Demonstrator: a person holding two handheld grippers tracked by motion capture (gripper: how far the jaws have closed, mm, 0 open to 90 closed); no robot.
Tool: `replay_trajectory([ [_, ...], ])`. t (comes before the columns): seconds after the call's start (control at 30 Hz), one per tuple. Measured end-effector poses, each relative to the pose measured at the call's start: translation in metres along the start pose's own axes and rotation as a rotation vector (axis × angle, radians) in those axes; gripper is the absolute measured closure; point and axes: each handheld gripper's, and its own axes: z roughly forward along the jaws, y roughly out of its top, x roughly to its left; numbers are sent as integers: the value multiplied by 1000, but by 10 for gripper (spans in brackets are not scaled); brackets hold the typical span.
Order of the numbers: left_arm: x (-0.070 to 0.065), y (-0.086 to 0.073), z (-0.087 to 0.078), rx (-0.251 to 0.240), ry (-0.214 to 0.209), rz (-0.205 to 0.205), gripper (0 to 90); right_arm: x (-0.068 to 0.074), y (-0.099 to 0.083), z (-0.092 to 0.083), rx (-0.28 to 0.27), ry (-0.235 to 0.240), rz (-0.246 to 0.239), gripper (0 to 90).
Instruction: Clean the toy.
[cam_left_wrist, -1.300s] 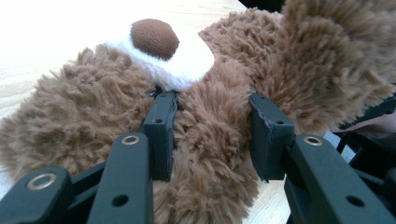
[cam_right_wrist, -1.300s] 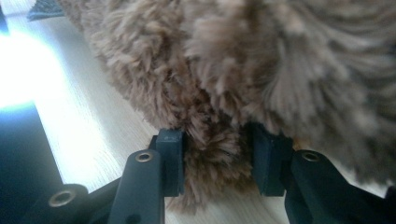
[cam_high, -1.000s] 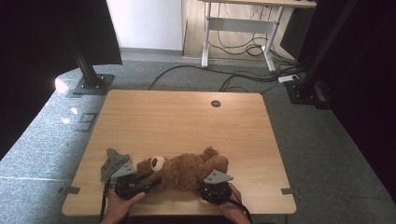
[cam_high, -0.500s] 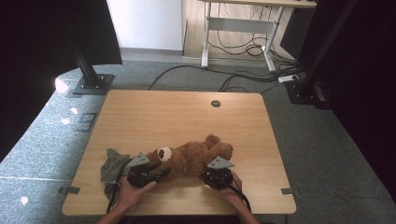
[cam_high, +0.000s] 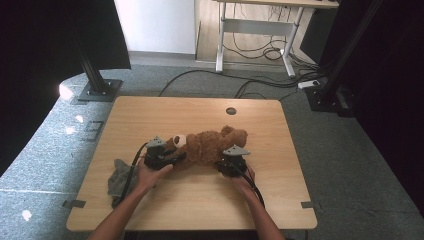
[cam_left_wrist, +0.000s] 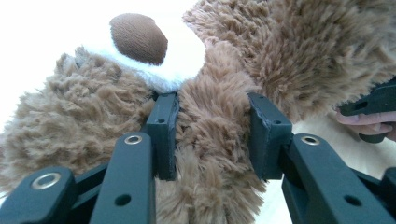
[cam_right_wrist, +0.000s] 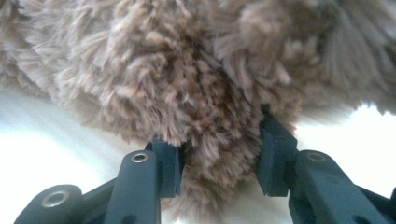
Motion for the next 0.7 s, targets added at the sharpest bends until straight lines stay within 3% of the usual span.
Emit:
replay_trajectory([
  [0.13, 0, -1, -1, 0, 3, -1, 575, -3, 2, 1, 2, 1, 5, 536],
  [0.23, -4, -4, -8, 7, 0, 11, 566, -3, -2, -10, 0, 12, -3, 466],
  [0.37, -13, -13, -17, 12, -36, 17, 565, -4, -11, -37, -33, 61, 38, 391],
  [0.5, -21, -21, -26, 15, -61, 18, 565, -3, -14, -68, -67, 98, 46, 328],
  [0.7, -30, -34, -31, 22, -82, 4, 560, -1, -25, -102, -105, 126, 92, 253],
])
